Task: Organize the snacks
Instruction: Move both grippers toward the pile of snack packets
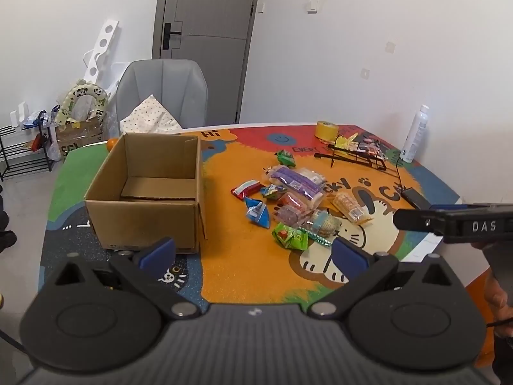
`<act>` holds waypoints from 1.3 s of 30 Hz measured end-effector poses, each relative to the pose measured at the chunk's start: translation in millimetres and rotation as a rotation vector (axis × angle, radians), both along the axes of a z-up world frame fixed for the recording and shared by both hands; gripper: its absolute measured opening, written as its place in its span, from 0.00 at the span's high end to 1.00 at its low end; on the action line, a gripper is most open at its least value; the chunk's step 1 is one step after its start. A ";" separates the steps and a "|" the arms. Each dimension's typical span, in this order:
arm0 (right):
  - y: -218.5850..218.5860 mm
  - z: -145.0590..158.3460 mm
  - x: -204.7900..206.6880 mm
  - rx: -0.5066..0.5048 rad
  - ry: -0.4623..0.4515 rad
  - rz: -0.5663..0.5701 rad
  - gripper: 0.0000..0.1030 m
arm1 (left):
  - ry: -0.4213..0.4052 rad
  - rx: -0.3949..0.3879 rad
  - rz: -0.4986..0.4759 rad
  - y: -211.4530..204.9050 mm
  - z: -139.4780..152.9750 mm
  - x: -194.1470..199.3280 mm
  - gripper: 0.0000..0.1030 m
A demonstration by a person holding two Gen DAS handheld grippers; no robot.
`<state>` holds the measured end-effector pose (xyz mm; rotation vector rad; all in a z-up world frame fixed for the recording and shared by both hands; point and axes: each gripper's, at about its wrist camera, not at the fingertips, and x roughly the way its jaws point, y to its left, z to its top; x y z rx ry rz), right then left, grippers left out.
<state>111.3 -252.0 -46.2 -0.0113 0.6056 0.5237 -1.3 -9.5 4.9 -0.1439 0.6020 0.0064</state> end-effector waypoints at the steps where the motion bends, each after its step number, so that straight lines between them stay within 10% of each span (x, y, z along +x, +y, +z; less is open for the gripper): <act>1: 0.4 -0.4 0.4 -0.004 0.004 -0.002 0.00 | 0.002 0.001 -0.001 -0.1 -0.1 0.1 0.00; 39: -9.8 -13.3 1.0 0.067 -0.020 -0.029 0.00 | 0.006 0.011 -0.014 -8.8 -9.8 5.9 0.00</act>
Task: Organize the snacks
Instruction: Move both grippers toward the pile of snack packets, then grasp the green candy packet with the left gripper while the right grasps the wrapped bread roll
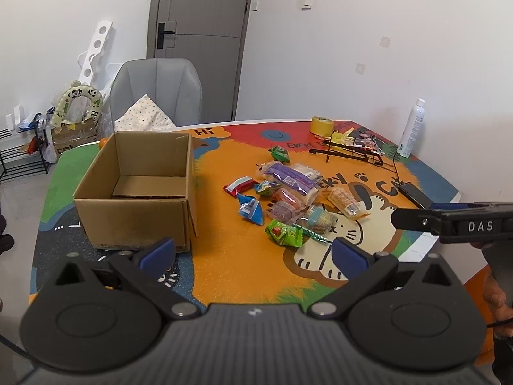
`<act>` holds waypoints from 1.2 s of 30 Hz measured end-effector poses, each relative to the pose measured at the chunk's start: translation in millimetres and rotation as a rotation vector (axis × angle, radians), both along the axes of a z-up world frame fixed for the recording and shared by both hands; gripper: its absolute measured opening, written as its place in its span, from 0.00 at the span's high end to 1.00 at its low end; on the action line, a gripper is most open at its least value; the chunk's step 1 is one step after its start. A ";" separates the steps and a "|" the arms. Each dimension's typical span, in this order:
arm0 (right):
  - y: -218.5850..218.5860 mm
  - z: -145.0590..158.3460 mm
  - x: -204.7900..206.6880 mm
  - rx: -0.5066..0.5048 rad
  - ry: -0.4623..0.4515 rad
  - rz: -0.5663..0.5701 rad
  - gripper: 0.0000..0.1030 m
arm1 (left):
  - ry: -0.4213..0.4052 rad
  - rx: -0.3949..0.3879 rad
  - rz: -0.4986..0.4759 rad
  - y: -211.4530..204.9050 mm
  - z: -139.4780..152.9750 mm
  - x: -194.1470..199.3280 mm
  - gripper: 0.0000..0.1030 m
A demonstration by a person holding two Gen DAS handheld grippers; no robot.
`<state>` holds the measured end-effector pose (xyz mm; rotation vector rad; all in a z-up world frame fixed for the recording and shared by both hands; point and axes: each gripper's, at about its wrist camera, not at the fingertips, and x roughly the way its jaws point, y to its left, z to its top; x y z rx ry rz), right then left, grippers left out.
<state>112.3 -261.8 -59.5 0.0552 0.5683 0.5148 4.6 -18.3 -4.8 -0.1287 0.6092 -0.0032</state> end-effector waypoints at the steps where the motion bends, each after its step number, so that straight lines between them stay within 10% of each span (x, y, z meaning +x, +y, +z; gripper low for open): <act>1: -0.6 -1.3 1.9 0.005 0.008 -0.005 0.00 | 0.004 0.003 0.003 -0.6 -1.4 1.3 0.00; 36: -54.2 -66.1 85.5 0.054 0.055 -0.087 0.08 | 0.003 -0.048 -0.018 -23.2 -58.2 93.3 0.09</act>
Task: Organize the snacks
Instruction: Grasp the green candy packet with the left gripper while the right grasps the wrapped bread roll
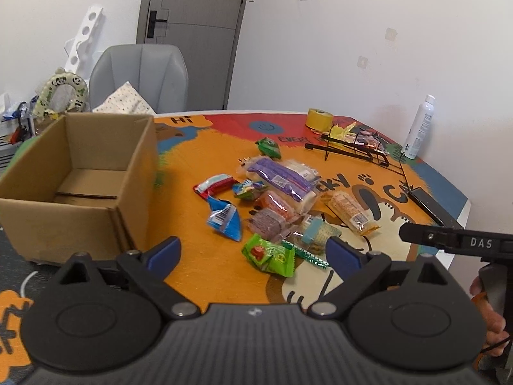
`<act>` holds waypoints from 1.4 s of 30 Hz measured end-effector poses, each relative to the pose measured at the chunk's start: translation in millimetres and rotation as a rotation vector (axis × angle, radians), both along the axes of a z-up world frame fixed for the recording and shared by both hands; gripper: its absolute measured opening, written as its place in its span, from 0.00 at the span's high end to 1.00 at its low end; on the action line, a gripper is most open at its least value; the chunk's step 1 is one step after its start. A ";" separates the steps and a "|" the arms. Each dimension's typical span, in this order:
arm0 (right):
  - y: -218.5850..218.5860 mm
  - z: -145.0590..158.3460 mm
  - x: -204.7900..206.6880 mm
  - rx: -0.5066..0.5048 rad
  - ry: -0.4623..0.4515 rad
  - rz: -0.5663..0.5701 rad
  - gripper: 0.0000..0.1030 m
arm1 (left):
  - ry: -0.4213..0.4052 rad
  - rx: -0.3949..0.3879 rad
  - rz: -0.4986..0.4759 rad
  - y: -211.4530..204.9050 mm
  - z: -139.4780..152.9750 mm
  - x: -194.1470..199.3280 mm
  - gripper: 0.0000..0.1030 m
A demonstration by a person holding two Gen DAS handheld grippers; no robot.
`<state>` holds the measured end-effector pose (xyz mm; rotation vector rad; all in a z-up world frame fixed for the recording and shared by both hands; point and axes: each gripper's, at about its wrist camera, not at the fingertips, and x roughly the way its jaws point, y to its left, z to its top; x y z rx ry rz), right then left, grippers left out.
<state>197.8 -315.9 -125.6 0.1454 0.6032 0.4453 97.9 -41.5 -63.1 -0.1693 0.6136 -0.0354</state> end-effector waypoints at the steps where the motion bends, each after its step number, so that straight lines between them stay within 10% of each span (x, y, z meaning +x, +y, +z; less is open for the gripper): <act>1: -0.8 -2.7 3.0 0.002 0.005 -0.004 0.09 | 0.002 -0.003 0.001 -1.0 -2.1 3.1 0.10; 13: -3.2 -29.5 42.1 0.008 0.048 -0.040 0.21 | 0.077 -0.026 0.002 -9.1 -36.9 48.7 0.30; 42: 22.5 -46.4 97.1 -0.143 0.004 -0.082 0.30 | 0.190 0.085 0.087 -13.4 -62.7 94.8 0.28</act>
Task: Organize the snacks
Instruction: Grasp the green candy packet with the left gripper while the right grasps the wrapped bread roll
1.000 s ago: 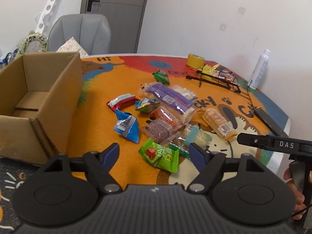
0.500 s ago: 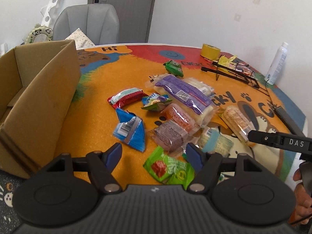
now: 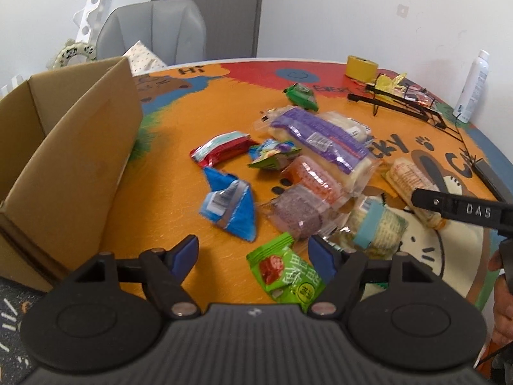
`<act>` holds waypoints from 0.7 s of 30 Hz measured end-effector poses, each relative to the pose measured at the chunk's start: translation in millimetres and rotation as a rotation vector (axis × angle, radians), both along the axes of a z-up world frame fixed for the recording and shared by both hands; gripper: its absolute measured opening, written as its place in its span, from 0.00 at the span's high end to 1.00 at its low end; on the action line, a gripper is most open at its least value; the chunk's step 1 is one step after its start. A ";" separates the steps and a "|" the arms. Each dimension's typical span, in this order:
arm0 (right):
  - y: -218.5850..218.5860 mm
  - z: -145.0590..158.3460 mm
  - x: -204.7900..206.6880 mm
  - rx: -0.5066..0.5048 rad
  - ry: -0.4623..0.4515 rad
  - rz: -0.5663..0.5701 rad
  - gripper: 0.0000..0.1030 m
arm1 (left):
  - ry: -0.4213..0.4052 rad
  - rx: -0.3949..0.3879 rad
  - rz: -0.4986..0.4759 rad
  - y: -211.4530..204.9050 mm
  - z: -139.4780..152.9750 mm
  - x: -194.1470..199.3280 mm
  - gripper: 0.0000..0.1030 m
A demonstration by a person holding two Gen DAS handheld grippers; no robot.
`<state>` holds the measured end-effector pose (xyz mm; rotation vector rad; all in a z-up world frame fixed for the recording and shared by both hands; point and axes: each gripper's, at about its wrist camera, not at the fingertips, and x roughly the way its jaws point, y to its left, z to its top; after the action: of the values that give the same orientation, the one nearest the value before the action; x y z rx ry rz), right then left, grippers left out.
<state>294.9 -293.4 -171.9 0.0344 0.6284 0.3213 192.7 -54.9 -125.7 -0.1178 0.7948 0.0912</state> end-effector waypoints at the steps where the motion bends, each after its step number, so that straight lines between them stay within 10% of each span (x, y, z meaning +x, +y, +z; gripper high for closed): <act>1: 1.0 0.0 -2.2 -0.010 -0.002 0.002 0.37 | -0.001 -0.001 0.000 1.2 -0.1 -1.4 0.28; 10: -1.7 1.2 -19.9 0.010 0.021 0.038 0.58 | -0.003 0.034 0.008 2.4 0.4 -15.7 0.28; 17: -2.6 2.9 -39.2 0.016 0.055 0.061 0.57 | -0.010 0.015 -0.014 3.1 -0.4 -23.7 0.31; 21: 0.7 5.3 -46.3 -0.003 0.061 0.069 0.40 | -0.019 0.019 -0.027 -1.1 -3.7 -25.7 0.36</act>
<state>248.5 -292.7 -166.6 0.0200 0.6920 0.3877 167.0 -56.0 -129.4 -0.0896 0.7759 0.0716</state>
